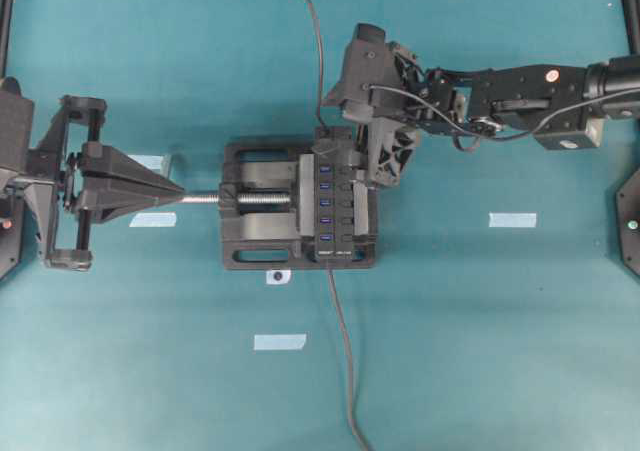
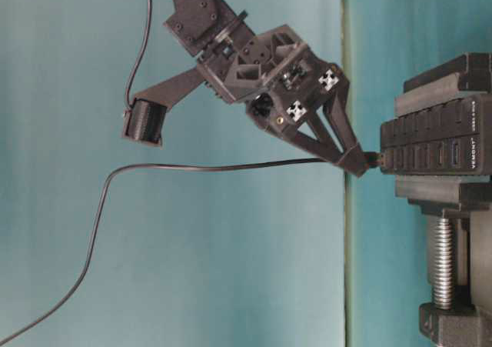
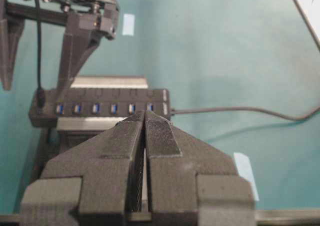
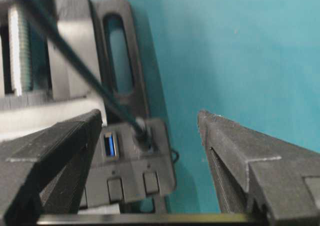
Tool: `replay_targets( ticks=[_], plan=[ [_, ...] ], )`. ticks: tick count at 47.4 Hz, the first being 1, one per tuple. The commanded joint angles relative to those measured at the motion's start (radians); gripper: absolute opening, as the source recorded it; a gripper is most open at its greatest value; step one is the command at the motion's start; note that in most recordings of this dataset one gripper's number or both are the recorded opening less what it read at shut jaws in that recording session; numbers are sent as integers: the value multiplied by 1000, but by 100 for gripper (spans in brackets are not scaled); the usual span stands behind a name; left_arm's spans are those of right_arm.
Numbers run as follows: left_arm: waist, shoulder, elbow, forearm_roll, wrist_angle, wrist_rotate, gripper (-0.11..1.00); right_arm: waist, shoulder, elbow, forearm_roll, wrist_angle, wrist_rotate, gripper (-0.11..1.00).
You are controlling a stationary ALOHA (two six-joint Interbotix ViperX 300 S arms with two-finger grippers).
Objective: Insert the USB into the front port of the fixed hub.
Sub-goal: 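Lower the open right gripper around the USB plug at the hub's end port, then close the right gripper on the black USB plug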
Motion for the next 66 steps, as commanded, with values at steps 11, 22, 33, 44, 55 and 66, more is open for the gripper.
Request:
replay_targets(
  ticks=[11,22,33,44,55,66],
  plan=[
    [-2,-2,-12,2,-11,-3,0,6,-12,-21,0,8,-9,79],
    [-2,-3,-12,2,-11,-3,0,6,-12,-21,0,8,-8,79],
    [-2,-3,-14,2,-11,-3,0,6,-12,-21,0,9,-6,74],
    [0,-3,-14,3,-11,-3,0,17,-12,-23,0,37,-6,38],
    [-2,-6,-11,2,-11,-3,0,23,-12,-40,0,97,0,6],
    [0,-8,-11,2,-11,-3,0,23,-12,-51,2,101,2,6]
  ],
)
